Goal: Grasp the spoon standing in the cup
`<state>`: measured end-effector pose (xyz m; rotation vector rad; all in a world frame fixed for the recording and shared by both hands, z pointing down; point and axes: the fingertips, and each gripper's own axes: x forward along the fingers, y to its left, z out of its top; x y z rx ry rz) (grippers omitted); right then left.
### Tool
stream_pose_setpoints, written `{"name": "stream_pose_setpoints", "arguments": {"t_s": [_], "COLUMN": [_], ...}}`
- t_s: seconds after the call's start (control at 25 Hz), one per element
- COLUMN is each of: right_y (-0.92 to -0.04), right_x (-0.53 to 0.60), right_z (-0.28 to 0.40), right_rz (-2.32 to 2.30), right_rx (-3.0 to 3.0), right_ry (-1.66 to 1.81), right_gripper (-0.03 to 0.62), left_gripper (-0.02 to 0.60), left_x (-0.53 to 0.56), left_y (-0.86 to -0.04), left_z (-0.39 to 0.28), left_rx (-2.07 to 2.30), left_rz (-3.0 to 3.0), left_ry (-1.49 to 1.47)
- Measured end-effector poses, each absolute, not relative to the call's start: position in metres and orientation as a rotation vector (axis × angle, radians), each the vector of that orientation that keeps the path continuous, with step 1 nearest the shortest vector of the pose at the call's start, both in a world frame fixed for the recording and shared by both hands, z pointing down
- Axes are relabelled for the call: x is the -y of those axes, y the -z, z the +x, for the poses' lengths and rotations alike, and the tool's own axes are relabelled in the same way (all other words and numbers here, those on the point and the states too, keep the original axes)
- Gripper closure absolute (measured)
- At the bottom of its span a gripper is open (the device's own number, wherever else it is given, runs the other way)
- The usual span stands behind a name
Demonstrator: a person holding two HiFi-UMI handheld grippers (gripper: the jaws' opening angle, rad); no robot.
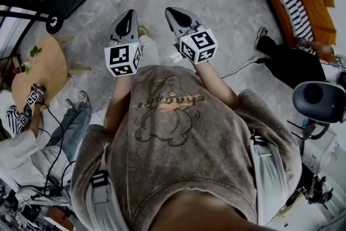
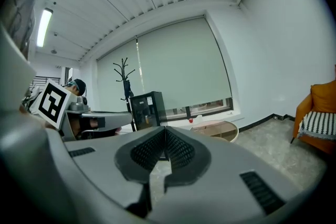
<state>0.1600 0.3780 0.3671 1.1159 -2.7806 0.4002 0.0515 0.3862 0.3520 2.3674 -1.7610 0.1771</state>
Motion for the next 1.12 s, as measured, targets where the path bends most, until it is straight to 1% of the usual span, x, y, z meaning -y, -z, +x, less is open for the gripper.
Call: {"name": "stream_pose_setpoints", "arguments": {"t_s": [0.4,1.12], "right_y": [-0.371,-0.355], "right_x": [-0.301,-0.152], "right_z": [0.136,0.059], "right_rz": [1.137,1.143], "right_rx": [2.759,2.760], "right_ry": [-0.432,-0.415], "right_gripper": [0.576,0.576], "left_gripper": [0.563,0.565], "left_x": [-0.308,-0.167], "left_y": [-0.354,-0.340], "left_z": [0.026,-0.038], "left_rx": [1.728,1.666], "left_rz": [2.374,2.422], "left_ry": [-0.198,-0.218]}}
